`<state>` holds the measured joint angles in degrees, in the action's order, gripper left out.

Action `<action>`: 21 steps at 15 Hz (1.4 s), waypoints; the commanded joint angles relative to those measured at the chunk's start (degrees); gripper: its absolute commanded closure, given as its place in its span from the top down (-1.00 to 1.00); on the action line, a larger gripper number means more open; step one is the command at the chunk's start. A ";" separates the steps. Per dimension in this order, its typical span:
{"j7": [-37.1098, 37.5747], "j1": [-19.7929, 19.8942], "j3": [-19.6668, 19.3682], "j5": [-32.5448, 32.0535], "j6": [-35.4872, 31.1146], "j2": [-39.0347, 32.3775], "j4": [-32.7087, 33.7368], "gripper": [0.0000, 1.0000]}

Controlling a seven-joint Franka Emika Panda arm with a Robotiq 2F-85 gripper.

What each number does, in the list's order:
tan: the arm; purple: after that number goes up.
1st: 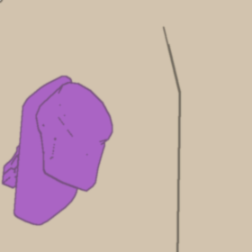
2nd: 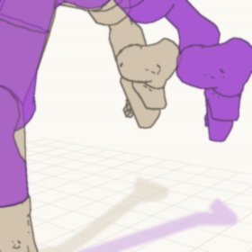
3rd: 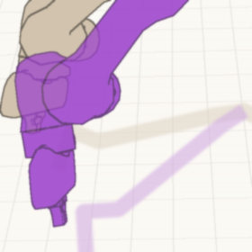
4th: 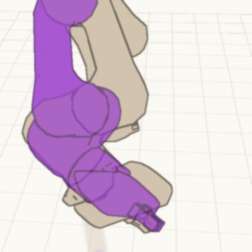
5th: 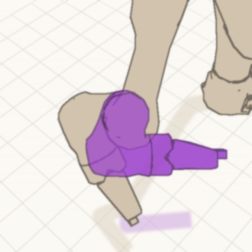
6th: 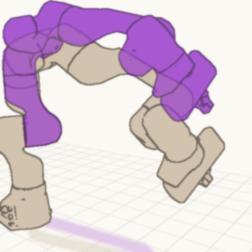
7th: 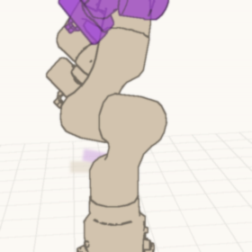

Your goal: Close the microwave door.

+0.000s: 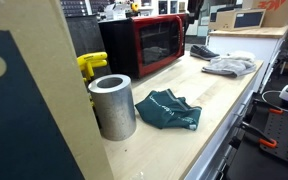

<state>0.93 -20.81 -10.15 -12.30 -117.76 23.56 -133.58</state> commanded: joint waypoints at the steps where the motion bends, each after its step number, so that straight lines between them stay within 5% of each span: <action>1: 3.49 8.05 6.95 9.16 8.65 -2.01 6.43 1.00; 9: 11.73 16.48 11.50 16.65 13.11 -3.17 12.85 1.00; 21: 12.22 18.69 15.27 9.94 5.72 0.19 11.85 1.00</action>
<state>12.75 -3.01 3.46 0.17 -109.38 21.81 -120.58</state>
